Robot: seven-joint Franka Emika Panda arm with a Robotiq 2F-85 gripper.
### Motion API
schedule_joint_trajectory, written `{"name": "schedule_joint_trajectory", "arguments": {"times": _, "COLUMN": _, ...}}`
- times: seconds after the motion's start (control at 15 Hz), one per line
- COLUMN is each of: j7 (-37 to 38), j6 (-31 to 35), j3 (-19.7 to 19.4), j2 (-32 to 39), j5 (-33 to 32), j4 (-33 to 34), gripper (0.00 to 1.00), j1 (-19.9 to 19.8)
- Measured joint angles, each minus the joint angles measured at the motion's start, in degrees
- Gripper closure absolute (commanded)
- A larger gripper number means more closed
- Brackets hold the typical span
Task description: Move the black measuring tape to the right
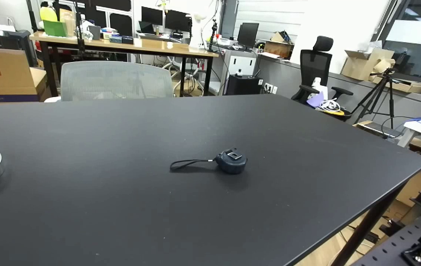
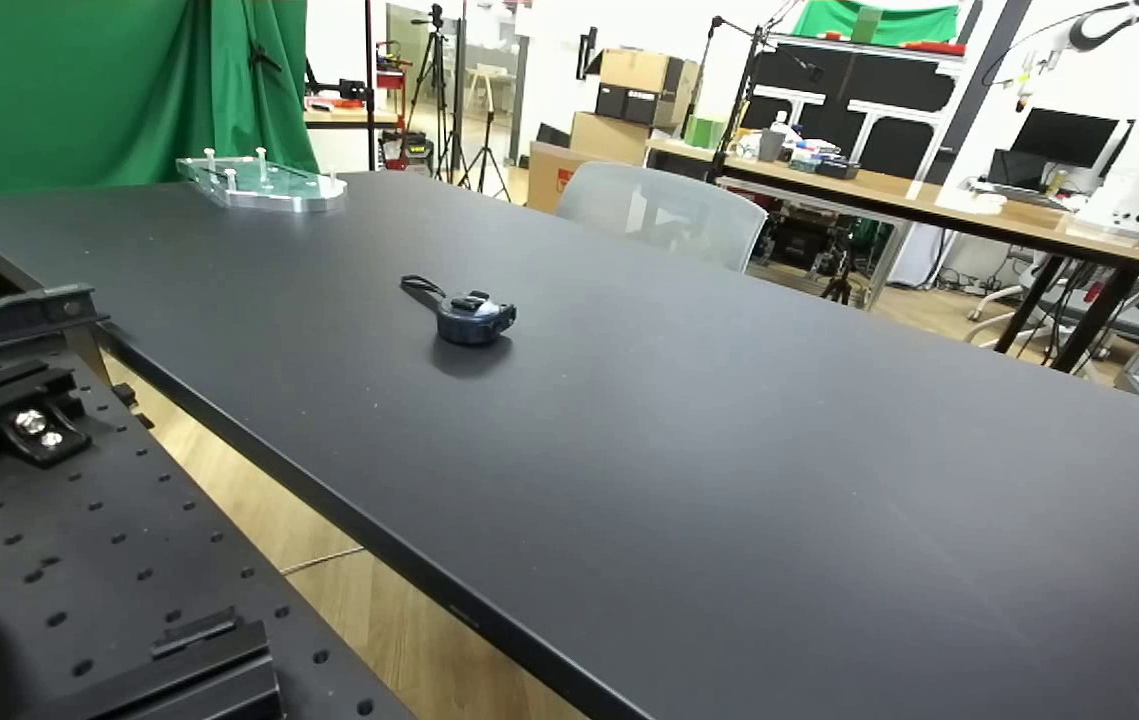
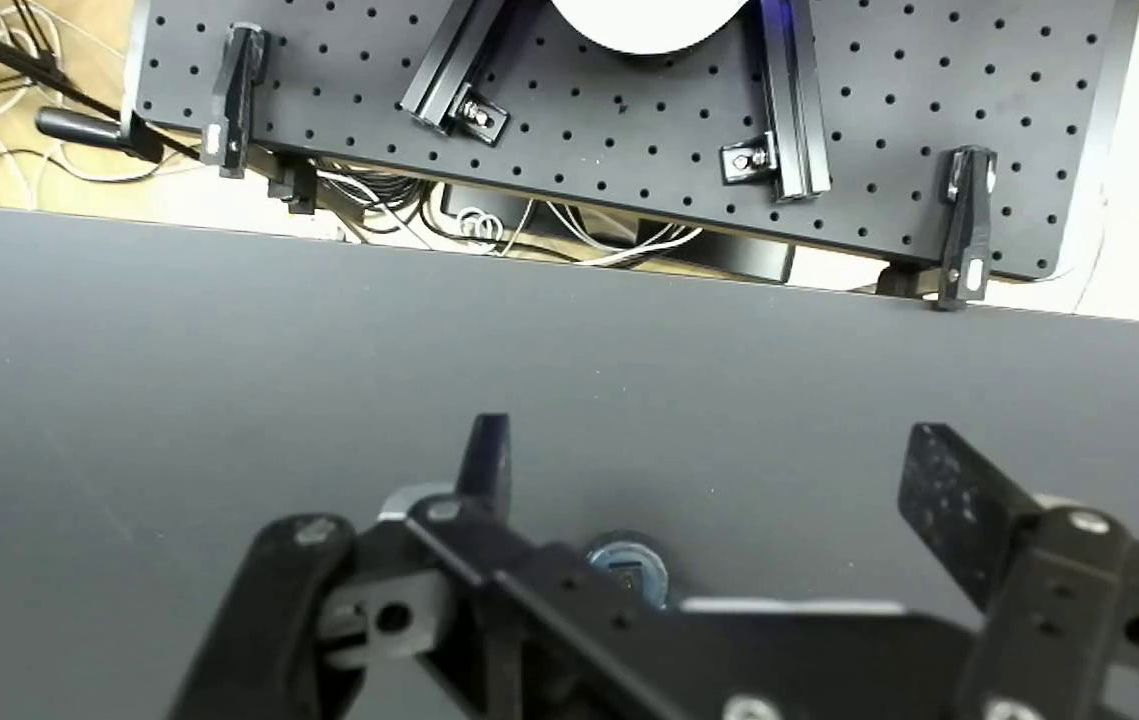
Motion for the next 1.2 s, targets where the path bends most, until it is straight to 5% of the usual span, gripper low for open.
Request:
{"name": "schedule_joint_trajectory", "arguments": {"times": 0.47, "j7": 0.0, "j6": 2.7, "j3": 0.0, "j2": 0.4, "j5": -0.6, "j4": -0.2, "gripper": 0.00, "j1": 0.0}}
{"name": "schedule_joint_trajectory", "arguments": {"times": 1.2, "j7": -1.0, "j6": 38.1, "j3": 0.5, "j2": 12.9, "j5": -7.8, "j4": -5.5, "gripper": 0.00, "j1": 0.2}}
